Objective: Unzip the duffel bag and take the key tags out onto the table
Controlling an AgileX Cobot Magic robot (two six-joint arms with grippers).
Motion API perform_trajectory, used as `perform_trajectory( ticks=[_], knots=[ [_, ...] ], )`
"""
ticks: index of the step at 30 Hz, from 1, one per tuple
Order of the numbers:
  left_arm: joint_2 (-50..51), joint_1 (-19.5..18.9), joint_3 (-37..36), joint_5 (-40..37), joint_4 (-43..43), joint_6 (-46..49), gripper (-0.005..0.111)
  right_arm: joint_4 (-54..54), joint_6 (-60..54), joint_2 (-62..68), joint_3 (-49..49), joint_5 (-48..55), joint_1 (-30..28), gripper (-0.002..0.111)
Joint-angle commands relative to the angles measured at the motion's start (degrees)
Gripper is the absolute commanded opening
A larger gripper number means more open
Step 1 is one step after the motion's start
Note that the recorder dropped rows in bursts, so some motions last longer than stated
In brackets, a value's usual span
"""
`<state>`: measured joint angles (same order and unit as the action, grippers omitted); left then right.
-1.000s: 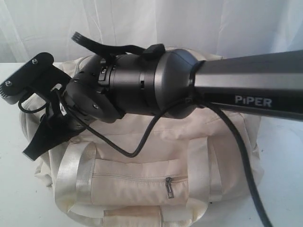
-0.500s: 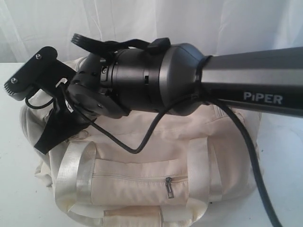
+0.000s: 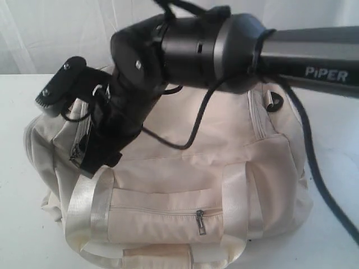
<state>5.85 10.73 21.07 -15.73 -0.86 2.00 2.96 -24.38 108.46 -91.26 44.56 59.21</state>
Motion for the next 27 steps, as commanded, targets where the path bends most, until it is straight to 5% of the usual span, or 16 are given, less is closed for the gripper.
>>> perform_trajectory(
  ticks=[1,27],
  knots=[
    [-0.5,0.4,-0.4,0.6,0.4,-0.3,0.000,16.9,-15.9,-0.8,-4.8,5.2,-5.5,0.062],
    [-0.5,0.4,-0.4,0.6,0.4,-0.3,0.000,22.9,-18.9,10.5,-5.2,-0.4,-5.3,0.065]
  ],
)
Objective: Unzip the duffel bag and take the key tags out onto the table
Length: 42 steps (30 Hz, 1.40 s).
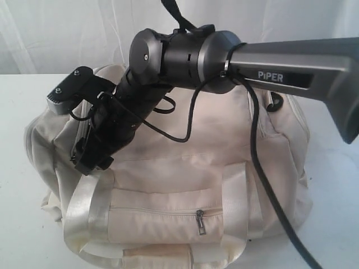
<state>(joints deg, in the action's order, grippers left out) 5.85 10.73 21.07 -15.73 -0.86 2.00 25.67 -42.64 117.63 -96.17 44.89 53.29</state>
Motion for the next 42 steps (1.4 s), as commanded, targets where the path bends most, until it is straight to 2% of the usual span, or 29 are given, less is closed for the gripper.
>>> perform_trajectory(
  ticks=[1,5,7,9,13,15,18,29,32,36,37,42],
  knots=[
    [-0.5,0.4,-0.4,0.6,0.4,-0.3,0.000,0.2,-0.5,1.6,-0.3,-1.2,0.9,0.065],
    [-0.5,0.4,-0.4,0.6,0.4,-0.3,0.000,-1.2,3.3,2.3,-0.3,-4.4,1.6,0.054],
    [-0.5,0.4,-0.4,0.6,0.4,-0.3,0.000,-3.0,5.2,2.3,-0.3,-4.7,1.6,0.044],
    [-0.5,0.4,-0.4,0.6,0.4,-0.3,0.000,-7.6,9.4,2.3,-0.3,-3.8,1.6,0.030],
    [-0.5,0.4,-0.4,0.6,0.4,-0.3,0.000,-9.2,11.0,1.1,-0.3,-2.7,1.6,0.011],
    [-0.5,0.4,-0.4,0.6,0.4,-0.3,0.000,-9.3,11.0,-0.3,-0.3,-2.8,1.6,0.005],
    [-0.5,0.4,-0.4,0.6,0.4,-0.3,0.000,-9.3,11.0,-2.3,-0.3,-2.8,1.6,0.002],
    [-0.5,0.4,-0.4,0.6,0.4,-0.3,0.000,-9.9,10.0,-3.6,-0.3,-2.8,1.6,0.004],
    [-0.5,0.4,-0.4,0.6,0.4,-0.3,0.000,-9.9,8.4,-2.0,-0.3,-2.7,1.6,0.018],
    [-0.5,0.4,-0.4,0.6,0.4,-0.3,0.000,-9.9,8.2,-0.1,-0.3,-3.4,1.6,0.054],
    [-0.5,0.4,-0.4,0.6,0.4,-0.3,0.000,-9.9,8.2,0.5,-0.3,-3.6,1.6,0.060],
    [-0.5,0.4,-0.4,0.6,0.4,-0.3,0.000,-9.8,8.2,2.5,-0.3,-4.1,1.9,0.062]
  ],
)
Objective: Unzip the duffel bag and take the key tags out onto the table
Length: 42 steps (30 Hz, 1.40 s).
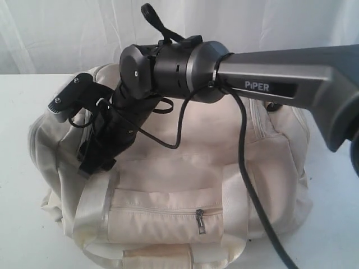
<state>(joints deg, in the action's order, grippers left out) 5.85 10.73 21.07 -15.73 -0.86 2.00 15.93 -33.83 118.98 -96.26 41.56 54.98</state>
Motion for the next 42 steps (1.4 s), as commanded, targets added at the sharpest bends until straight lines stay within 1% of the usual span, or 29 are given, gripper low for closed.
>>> perform_trajectory(
  ticks=[1,3,10,13,17,18,26,29,37,39,42],
  knots=[
    [-0.5,0.5,-0.4,0.6,0.4,-0.3,0.000,-0.1,-0.6,1.6,-0.2,-0.9,0.3,0.062],
    [-0.5,0.9,-0.4,0.6,0.4,-0.3,0.000,-0.1,-0.6,2.1,-0.2,-1.8,0.5,0.060],
    [-0.5,1.4,-0.4,0.6,0.4,-0.3,0.000,-0.1,-0.3,3.9,-0.2,-4.3,0.5,0.037],
    [-0.5,1.4,-0.4,0.6,0.4,-0.3,0.000,-0.1,1.3,4.1,-0.2,-4.1,0.5,0.025],
    [-0.5,1.4,-0.4,0.6,0.4,-0.3,0.000,-0.2,1.5,2.3,-0.2,-3.0,0.5,0.002],
    [-0.5,1.4,-0.4,0.6,0.4,-0.3,0.000,-0.4,1.5,1.7,-0.2,-2.6,0.5,0.000],
    [-0.5,1.3,-0.4,0.2,0.9,-0.9,0.000,-2.1,2.2,-5.8,-0.2,0.8,0.4,0.000],
    [-0.1,1.3,-0.4,-0.3,2.8,-0.9,0.000,-2.5,2.2,-7.8,-0.2,2.0,0.4,0.000],
    [5.9,1.4,-0.2,-0.8,8.5,-0.7,0.000,-4.1,2.7,-10.3,-0.2,2.7,0.3,0.000],
    [7.3,1.8,0.9,-2.1,10.7,1.3,0.000,-4.4,2.7,-10.3,-0.2,1.5,0.3,0.000],
    [10.9,3.6,2.9,-5.7,14.9,6.3,0.000,-5.3,2.7,-10.3,-0.2,-1.7,0.3,0.000]
  ],
)
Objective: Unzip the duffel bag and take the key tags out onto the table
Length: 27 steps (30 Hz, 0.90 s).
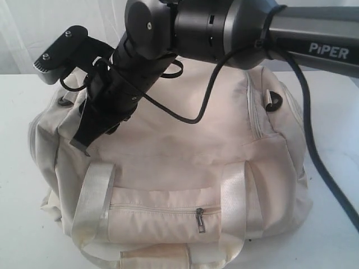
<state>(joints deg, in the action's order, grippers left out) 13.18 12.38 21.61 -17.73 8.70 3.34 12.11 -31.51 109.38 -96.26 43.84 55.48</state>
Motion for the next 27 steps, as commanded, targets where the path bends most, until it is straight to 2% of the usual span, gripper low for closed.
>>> perform_trajectory(
  ticks=[1,6,12,23,27],
  knots=[
    [4.8,2.7,2.8,-4.8,6.1,6.6,0.000,-1.9,0.5,-0.7,-0.2,-5.5,-0.2,0.000],
    [12.6,5.6,5.9,-8.4,10.1,13.0,0.000,-3.1,0.5,-0.7,-0.2,-13.0,-0.2,0.000],
    [17.2,5.7,6.2,-6.6,10.6,13.6,0.000,-4.6,1.0,0.3,-0.7,-20.7,-0.9,0.000],
    [17.5,5.7,5.3,-3.2,10.8,14.7,0.000,-4.6,1.8,5.4,-7.2,-20.6,-3.0,0.000],
    [17.5,5.7,5.2,-3.1,10.8,14.7,0.000,-4.6,1.3,5.4,-8.4,-12.7,-3.0,0.000]
  ],
)
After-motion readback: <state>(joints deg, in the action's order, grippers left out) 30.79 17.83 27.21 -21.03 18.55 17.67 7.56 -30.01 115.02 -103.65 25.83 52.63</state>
